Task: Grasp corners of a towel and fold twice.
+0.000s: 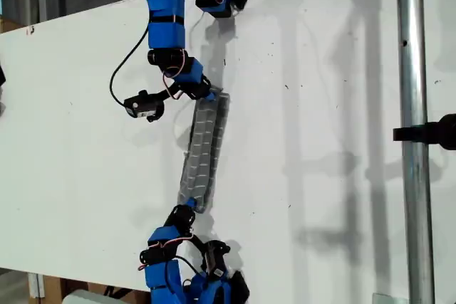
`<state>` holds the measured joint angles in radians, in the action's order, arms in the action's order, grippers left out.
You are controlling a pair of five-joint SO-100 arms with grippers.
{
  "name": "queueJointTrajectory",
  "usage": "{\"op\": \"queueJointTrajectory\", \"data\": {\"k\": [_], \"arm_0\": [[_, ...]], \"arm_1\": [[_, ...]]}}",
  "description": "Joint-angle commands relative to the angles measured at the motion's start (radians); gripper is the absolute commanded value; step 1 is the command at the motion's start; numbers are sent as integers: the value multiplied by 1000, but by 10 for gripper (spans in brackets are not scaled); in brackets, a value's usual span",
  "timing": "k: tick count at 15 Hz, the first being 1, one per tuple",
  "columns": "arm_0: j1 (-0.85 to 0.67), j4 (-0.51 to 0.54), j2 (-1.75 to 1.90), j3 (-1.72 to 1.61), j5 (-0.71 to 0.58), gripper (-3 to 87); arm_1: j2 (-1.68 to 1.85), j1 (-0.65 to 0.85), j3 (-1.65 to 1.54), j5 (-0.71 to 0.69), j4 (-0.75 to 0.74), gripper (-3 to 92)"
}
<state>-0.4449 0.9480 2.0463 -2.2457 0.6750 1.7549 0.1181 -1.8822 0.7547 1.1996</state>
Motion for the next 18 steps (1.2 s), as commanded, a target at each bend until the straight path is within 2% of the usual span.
{"op": "queueJointTrajectory", "data": {"k": [1, 4, 6, 7, 9, 10, 11, 13, 15, 16, 17, 18], "arm_0": [[-3, -9, -44, -9, 54, -26], [-80, -11, -138, 3, 92, -5], [-95, 52, -141, 32, 117, 156], [-81, 112, -110, 58, 133, 214], [-48, 279, -6, 149, 172, 212], [-28, 334, 89, 175, 189, 236], [-14, 373, 204, 179, 212, 254], [5, 368, 443, 95, 210, 259], [107, 259, 690, -100, 192, 244], [186, 176, 902, -258, 196, 184], [261, 132, 1193, -437, 206, 19], [296, 193, 1440, -583, 278, -25]], "arm_1": [[-31, -44, -17, 48, -80, -1], [-173, -41, 17, 66, -144, 9], [-218, -49, 64, 77, -130, 288], [-204, -46, 98, 81, -51, 289], [-55, -26, 123, 83, 115, 265], [60, -9, 114, 78, 178, 308], [187, 18, 91, 78, 245, 326], [520, 86, -89, 106, 304, 302], [790, 78, -336, 238, 291, 260], [908, 43, -465, 324, 270, 268], [1011, -14, -592, 420, 219, 285], [1074, -66, -693, 554, 206, 313]]}}
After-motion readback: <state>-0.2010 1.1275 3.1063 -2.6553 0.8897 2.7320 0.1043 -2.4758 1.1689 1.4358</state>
